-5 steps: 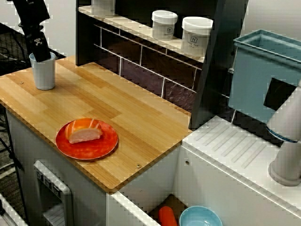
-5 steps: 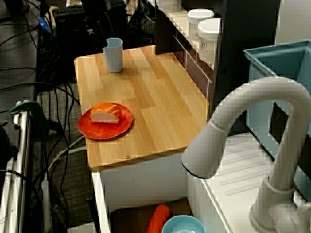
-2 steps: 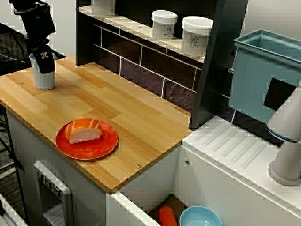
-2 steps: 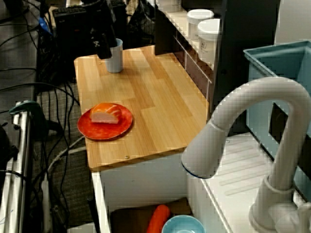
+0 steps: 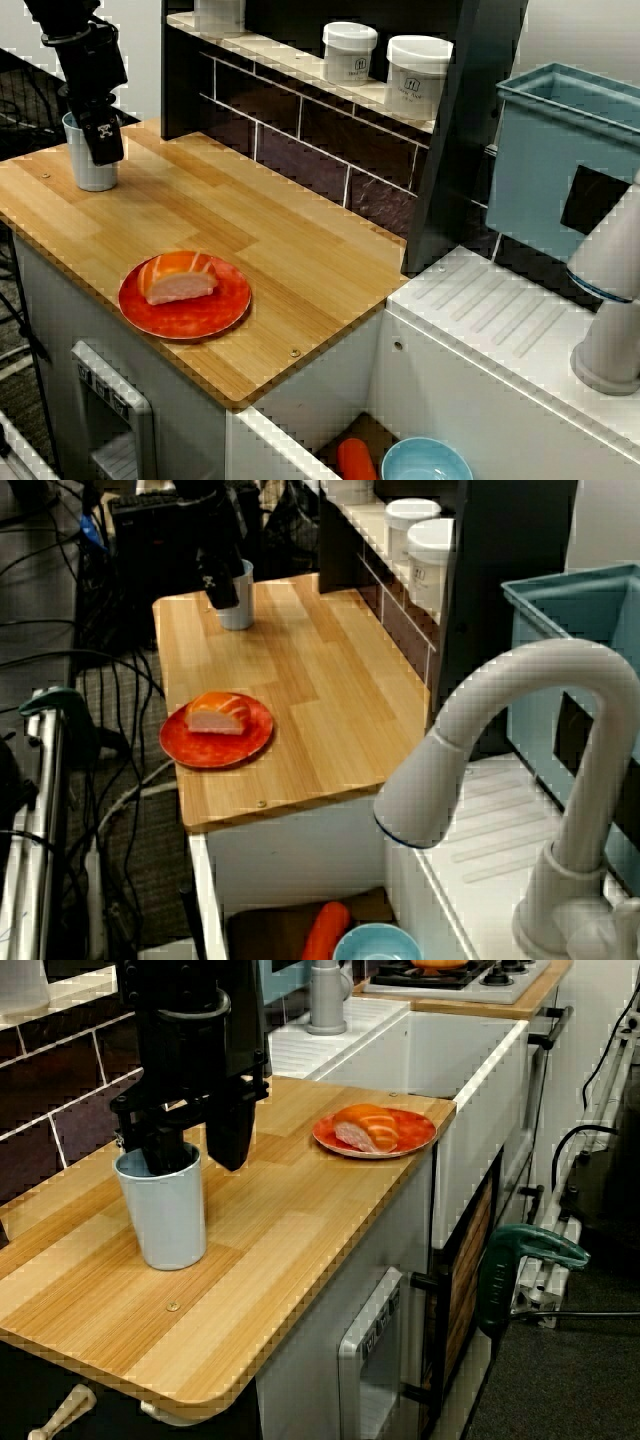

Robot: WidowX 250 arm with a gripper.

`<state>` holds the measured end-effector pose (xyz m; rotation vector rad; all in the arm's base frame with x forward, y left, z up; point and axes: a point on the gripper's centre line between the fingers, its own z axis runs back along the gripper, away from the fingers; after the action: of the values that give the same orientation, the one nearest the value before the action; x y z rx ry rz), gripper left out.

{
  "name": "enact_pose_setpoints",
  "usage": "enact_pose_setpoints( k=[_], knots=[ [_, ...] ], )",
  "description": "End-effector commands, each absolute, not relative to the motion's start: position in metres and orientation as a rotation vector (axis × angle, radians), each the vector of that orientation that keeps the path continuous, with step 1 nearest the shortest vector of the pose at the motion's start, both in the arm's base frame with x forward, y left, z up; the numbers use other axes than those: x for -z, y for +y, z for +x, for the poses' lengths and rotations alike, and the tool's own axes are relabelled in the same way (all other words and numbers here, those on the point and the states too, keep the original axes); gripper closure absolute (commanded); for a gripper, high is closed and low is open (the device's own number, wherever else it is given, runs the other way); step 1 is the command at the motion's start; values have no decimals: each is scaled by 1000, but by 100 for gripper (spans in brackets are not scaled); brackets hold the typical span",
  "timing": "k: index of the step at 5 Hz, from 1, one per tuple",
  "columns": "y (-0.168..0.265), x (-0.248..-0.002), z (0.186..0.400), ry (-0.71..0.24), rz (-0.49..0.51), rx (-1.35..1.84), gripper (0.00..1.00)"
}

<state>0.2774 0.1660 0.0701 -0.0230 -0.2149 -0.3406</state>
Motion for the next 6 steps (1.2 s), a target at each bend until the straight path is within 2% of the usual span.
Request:
enact_pose_setpoints(
  k=[1,2,4,6],
  knots=[
    [162,-78,286,-196,-20,376,100],
    [150,-88,292,-199,-44,396,100],
    [100,-102,292,-296,-60,457,100],
    [37,-98,276,-354,-37,566,100]
  ],
)
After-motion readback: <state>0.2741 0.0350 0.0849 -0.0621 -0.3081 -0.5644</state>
